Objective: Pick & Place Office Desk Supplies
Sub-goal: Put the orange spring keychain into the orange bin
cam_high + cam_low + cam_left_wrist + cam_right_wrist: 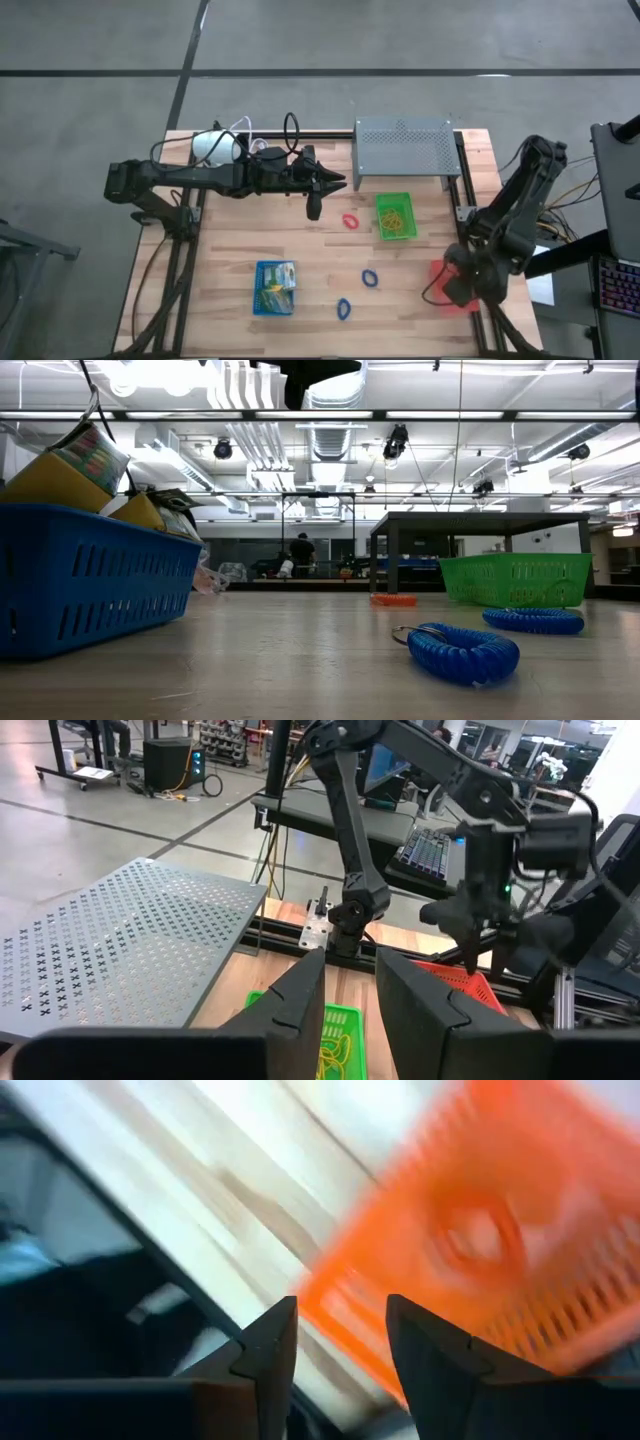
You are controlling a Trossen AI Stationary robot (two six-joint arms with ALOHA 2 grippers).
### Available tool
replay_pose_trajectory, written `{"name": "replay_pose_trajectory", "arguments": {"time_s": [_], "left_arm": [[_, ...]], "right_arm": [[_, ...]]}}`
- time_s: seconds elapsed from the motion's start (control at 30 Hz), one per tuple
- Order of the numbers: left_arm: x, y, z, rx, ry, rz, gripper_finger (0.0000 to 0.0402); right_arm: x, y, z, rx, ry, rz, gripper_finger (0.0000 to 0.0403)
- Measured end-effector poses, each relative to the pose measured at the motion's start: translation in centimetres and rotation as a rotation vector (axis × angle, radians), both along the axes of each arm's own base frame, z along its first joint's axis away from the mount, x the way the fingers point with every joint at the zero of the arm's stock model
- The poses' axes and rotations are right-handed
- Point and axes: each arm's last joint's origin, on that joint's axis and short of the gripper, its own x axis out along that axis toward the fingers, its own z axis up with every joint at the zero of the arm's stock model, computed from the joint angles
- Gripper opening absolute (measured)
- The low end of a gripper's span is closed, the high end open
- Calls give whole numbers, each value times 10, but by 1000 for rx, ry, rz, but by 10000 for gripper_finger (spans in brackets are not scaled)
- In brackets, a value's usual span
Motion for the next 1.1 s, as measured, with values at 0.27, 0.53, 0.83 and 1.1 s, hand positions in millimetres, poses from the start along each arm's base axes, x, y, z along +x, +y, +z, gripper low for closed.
{"name": "replay_pose_trajectory", "arguments": {"time_s": [0.27,0.53,0.83,1.1], "left_arm": [[0,0,-1,-1,10,-1,99],[0,0,-1,-1,12,-1,99],[0,0,-3,-3,25,-1,99],[-5,3,5,-1,0,11,99]], "right_arm": [[3,-26,29,-192,-517,-91,134],[16,-49,42,-465,-754,-177,132],[58,-62,49,-797,-790,-52,132],[94,-83,38,-765,-676,18,132]]}}
